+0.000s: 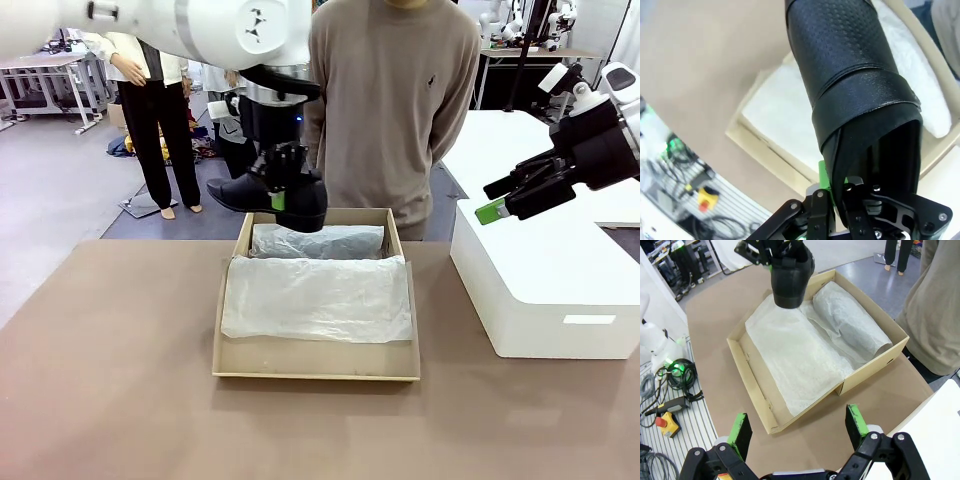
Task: Pack the shoes into the box.
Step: Place the other shoe of the Shoes into the Shoes Box.
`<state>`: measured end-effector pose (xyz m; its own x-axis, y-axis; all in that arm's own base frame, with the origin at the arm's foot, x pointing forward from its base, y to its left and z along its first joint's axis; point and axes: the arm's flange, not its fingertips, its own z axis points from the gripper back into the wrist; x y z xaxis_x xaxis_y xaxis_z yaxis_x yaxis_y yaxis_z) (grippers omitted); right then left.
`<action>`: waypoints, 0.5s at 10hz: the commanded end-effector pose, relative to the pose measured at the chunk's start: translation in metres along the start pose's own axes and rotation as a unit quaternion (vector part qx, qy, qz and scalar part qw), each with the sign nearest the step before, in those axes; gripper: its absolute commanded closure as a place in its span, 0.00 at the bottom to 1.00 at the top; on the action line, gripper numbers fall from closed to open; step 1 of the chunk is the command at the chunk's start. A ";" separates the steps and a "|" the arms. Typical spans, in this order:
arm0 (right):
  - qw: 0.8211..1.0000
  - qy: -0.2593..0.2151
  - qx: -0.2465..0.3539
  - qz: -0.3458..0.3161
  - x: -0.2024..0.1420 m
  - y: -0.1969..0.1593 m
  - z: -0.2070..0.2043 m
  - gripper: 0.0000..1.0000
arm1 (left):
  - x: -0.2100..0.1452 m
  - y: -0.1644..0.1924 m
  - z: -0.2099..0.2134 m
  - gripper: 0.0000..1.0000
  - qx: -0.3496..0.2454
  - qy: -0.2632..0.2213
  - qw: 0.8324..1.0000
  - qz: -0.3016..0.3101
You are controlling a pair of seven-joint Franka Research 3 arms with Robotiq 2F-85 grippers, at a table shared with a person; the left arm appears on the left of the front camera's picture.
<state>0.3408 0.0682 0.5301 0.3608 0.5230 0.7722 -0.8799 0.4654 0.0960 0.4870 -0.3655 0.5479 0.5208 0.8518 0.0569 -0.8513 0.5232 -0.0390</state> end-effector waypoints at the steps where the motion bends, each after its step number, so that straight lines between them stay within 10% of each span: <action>1: 1.000 -0.018 0.006 0.011 0.000 -0.002 -0.003 0.00 | -0.023 -0.022 0.005 1.00 0.005 -0.010 0.995 0.104; 5: 1.000 -0.018 0.006 0.011 0.000 -0.002 -0.003 0.00 | -0.063 -0.064 -0.013 1.00 0.005 -0.029 0.980 0.196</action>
<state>0.3408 0.0682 0.5301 0.3608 0.5231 0.7721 -0.8798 0.4656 0.0957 0.5023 -0.4360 0.5253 0.2295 0.9728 0.0297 -0.9708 0.2310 -0.0645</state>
